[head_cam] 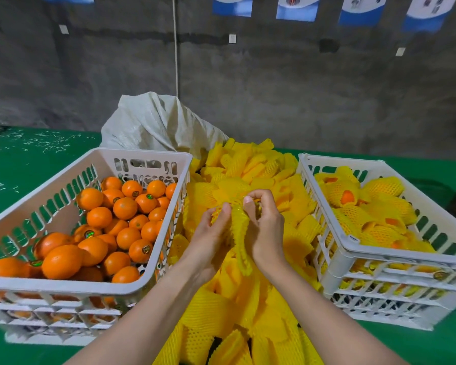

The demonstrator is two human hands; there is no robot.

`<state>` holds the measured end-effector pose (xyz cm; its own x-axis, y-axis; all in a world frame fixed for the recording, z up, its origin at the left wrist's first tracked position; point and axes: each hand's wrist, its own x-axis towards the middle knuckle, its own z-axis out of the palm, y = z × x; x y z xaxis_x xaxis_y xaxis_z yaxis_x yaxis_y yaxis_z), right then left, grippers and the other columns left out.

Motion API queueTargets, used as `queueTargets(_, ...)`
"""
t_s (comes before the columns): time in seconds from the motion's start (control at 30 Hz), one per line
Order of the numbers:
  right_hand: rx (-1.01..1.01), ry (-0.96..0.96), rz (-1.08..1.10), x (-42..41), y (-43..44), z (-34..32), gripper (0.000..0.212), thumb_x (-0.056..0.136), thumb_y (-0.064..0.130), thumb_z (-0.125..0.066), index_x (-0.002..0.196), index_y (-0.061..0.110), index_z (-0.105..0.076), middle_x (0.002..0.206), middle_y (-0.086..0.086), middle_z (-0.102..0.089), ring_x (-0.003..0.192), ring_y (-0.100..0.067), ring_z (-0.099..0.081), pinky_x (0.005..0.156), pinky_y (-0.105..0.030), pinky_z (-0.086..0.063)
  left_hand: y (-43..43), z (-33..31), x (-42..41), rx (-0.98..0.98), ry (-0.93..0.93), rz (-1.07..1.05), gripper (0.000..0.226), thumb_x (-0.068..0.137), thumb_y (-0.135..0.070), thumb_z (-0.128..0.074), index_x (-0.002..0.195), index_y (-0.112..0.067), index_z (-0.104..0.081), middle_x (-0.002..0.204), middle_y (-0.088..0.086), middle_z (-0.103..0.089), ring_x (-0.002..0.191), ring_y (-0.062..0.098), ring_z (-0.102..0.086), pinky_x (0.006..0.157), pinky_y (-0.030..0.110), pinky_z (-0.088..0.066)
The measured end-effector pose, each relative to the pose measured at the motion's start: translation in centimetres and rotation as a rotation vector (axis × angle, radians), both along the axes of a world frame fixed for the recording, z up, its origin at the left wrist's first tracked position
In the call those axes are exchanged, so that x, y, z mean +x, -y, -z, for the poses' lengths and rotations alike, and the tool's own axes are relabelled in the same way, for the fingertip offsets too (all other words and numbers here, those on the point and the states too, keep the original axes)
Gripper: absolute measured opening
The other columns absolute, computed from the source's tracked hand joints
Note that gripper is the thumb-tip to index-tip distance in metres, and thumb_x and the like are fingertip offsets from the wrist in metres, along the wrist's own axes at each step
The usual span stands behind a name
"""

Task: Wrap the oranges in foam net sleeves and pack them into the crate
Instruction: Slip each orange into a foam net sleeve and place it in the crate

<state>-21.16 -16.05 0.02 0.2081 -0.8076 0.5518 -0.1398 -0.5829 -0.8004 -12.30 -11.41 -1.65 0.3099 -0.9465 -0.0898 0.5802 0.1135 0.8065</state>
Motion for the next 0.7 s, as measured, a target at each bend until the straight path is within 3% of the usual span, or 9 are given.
queueTargets(0.1, -0.062, -0.040, 0.010, 0.5, -0.2, 0.4, 0.012, 0.097, 0.019, -0.047, 0.095, 0.009, -0.054, 0.060, 0.012, -0.045, 0.053, -0.008, -0.040, 0.057, -0.042, -0.037, 0.6, 0.0, -0.4, -0.036, -0.197, 0.029, 0.047, 0.085, -0.049, -0.047, 0.104, -0.008, -0.060, 0.075, 0.008, -0.071, 0.069, 0.016, -0.070, 0.058, 0.027, -0.056)
queueTargets(0.17, -0.053, -0.034, 0.009, 0.8, -0.1, 0.6, 0.010, 0.096, 0.017, -0.048, 0.094, 0.010, -0.054, 0.061, 0.012, -0.045, 0.052, -0.004, -0.040, 0.057, -0.038, -0.036, 0.8, -0.2, -0.4, -0.039, -0.298, 0.039, 0.051, 0.093, -0.051, -0.039, 0.086, -0.009, -0.067, 0.072, 0.008, -0.070, 0.069, 0.018, -0.070, 0.068, 0.032, -0.057)
queueTargets(0.23, -0.005, 0.018, -0.014, 0.7, 0.7, 0.4, 0.008, 0.096, 0.015, -0.049, 0.088, 0.013, -0.053, 0.060, 0.011, -0.045, 0.053, -0.004, -0.042, 0.054, -0.032, -0.033, 1.0, -0.4, -0.3, 0.017, -0.270, -0.003, 0.050, 0.093, -0.051, -0.044, 0.092, -0.009, -0.070, 0.083, 0.011, -0.071, 0.080, 0.021, -0.069, 0.079, 0.036, -0.053)
queueTargets(0.3, 0.047, 0.043, -0.057, 0.5, 1.9, 0.0, 0.010, 0.095, 0.011, -0.049, 0.086, 0.012, -0.052, 0.063, 0.011, -0.044, 0.056, -0.002, -0.041, 0.056, -0.025, -0.031, 1.2, -0.7, 0.1, 0.073, -0.224, -0.067, 0.040, 0.089, -0.047, -0.053, 0.100, -0.012, -0.068, 0.085, 0.009, -0.072, 0.077, 0.021, -0.070, 0.069, 0.032, -0.056)
queueTargets(0.37, 0.111, 0.039, -0.110, 0.4, 2.8, -0.2, 0.011, 0.095, 0.008, -0.050, 0.085, 0.008, -0.053, 0.066, 0.009, -0.044, 0.061, -0.003, -0.041, 0.059, -0.022, -0.031, 1.2, -0.9, 0.3, 0.096, -0.237, -0.077, 0.033, 0.085, -0.044, -0.059, 0.095, -0.014, -0.069, 0.081, 0.007, -0.073, 0.069, 0.020, -0.071, 0.056, 0.028, -0.055)
queueTargets(0.43, 0.195, 0.067, -0.166, 0.5, 3.2, -0.1, 0.016, 0.095, 0.008, -0.050, 0.079, 0.009, -0.052, 0.065, 0.007, -0.045, 0.062, -0.005, -0.041, 0.058, -0.018, -0.032, 1.2, -1.1, 0.4, 0.075, -0.278, -0.017, 0.033, 0.083, -0.042, -0.059, 0.093, -0.013, -0.070, 0.080, 0.008, -0.073, 0.068, 0.021, -0.071, 0.053, 0.029, -0.055)
queueTargets(0.57, 0.320, 0.176, -0.236, 0.7, 2.9, 0.6, 0.031, 0.097, 0.012, -0.047, 0.066, 0.009, -0.046, 0.059, -0.001, -0.038, 0.057, -0.009, -0.035, 0.055, -0.027, -0.030, 1.2, -1.1, 0.4, 0.064, -0.366, 0.098, 0.037, 0.073, -0.041, -0.064, 0.075, -0.007, -0.077, 0.082, 0.013, -0.073, 0.069, 0.026, -0.071, 0.058, 0.033, -0.058)
queueTargets(0.7, 0.448, 0.258, -0.269, 0.8, 2.6, 1.0, 0.032, 0.096, 0.022, -0.048, 0.069, 0.005, -0.047, 0.067, -0.014, -0.036, 0.065, -0.024, -0.030, 0.057, -0.039, -0.026, 1.4, -0.6, 0.3, 0.103, -0.390, 0.126, 0.041, 0.070, -0.042, -0.065, 0.078, -0.003, -0.077, 0.088, 0.016, -0.072, 0.076, 0.028, -0.071, 0.074, 0.038, -0.054)
